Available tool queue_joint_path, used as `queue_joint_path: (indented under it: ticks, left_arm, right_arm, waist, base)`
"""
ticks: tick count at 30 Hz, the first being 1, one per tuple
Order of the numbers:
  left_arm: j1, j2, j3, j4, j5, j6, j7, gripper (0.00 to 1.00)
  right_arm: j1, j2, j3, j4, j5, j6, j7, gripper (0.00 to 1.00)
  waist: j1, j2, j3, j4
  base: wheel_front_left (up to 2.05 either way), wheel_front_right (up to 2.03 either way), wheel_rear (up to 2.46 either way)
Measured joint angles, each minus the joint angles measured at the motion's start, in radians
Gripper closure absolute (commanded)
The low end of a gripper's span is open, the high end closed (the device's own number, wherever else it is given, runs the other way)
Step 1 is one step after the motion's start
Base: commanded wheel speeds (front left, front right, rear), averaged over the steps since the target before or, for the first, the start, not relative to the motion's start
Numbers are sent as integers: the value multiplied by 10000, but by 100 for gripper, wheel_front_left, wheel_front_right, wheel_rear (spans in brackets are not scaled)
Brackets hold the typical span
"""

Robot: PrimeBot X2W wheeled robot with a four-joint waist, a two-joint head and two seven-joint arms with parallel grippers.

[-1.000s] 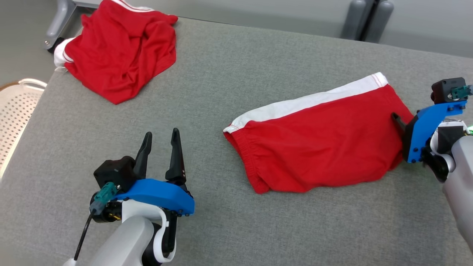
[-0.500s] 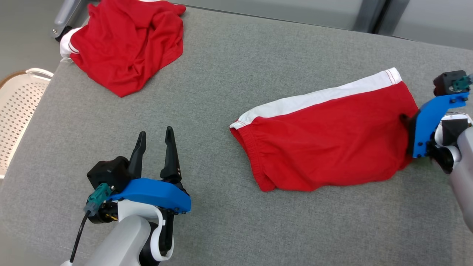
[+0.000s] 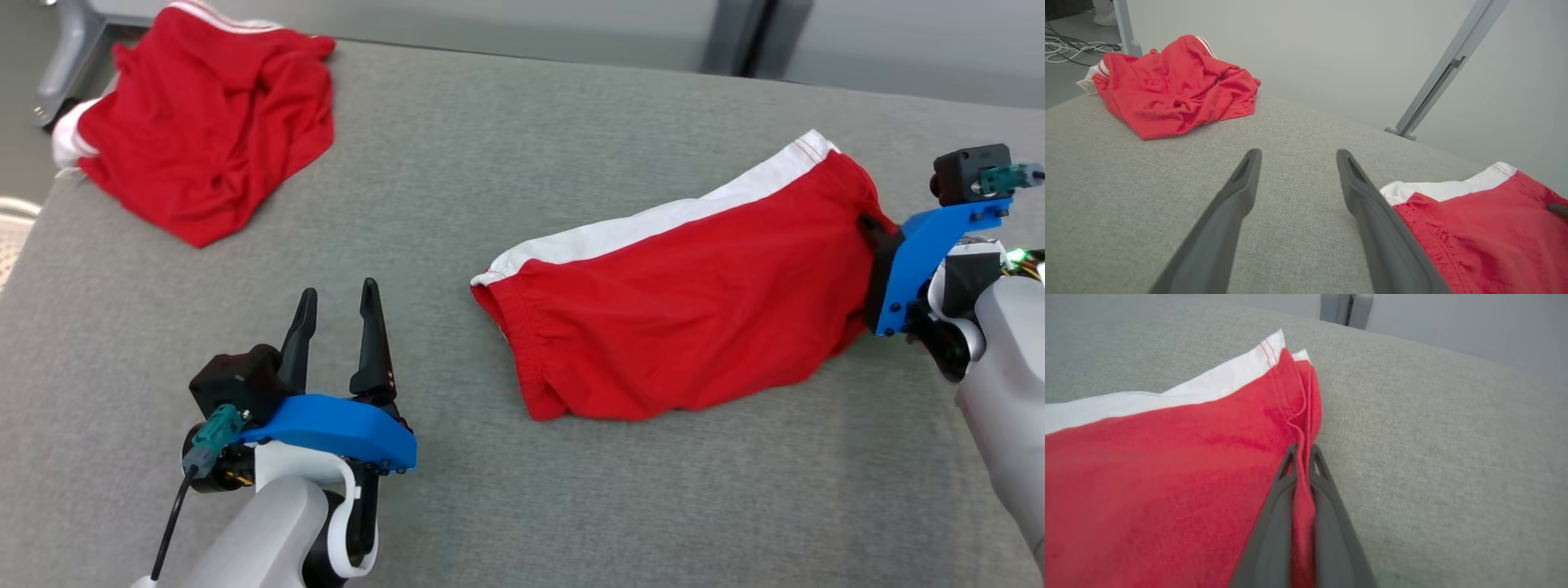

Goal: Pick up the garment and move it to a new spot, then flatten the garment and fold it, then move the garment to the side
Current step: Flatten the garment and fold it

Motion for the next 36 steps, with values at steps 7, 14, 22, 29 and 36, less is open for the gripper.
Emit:
queue_joint_path:
  ticks: [7, 14, 22, 29, 36]
  left_arm:
    - [76, 157, -121, -150, 98, 92, 146, 0]
    - [211, 234, -163, -240, 105, 178, 201, 0]
    - [271, 261, -209, -261, 100, 226, 293, 0]
    - [270, 238, -355, -215, 98, 207, 343, 0]
    - [271, 84, -347, -128, 67, 150, 267, 0]
  right_arm:
    - [1052, 111, -548, -591, 842, 0, -1275, 100]
    - [2674, 594, -1484, -1162, 1429, 0, -2468, 100]
    - [3688, 1162, -2163, -1620, 1308, 0, -2849, 100]
    - [3595, 1206, -2596, -2042, 805, 0, -2619, 100]
    - [2800, 1494, -2349, -2872, 153, 0, -2082, 100]
  waist:
    - [-1, 0, -342, -1052]
    - [-2, 0, -702, -2209]
    - [-2, -1, -1071, -2917]
    - [0, -3, -1189, -2622]
    - [-1, -3, -1328, -2055]
  base:
    - [0, 0, 0]
    - [0, 0, 0]
    - [0, 0, 0]
    - [0, 0, 0]
    - [0, 0, 0]
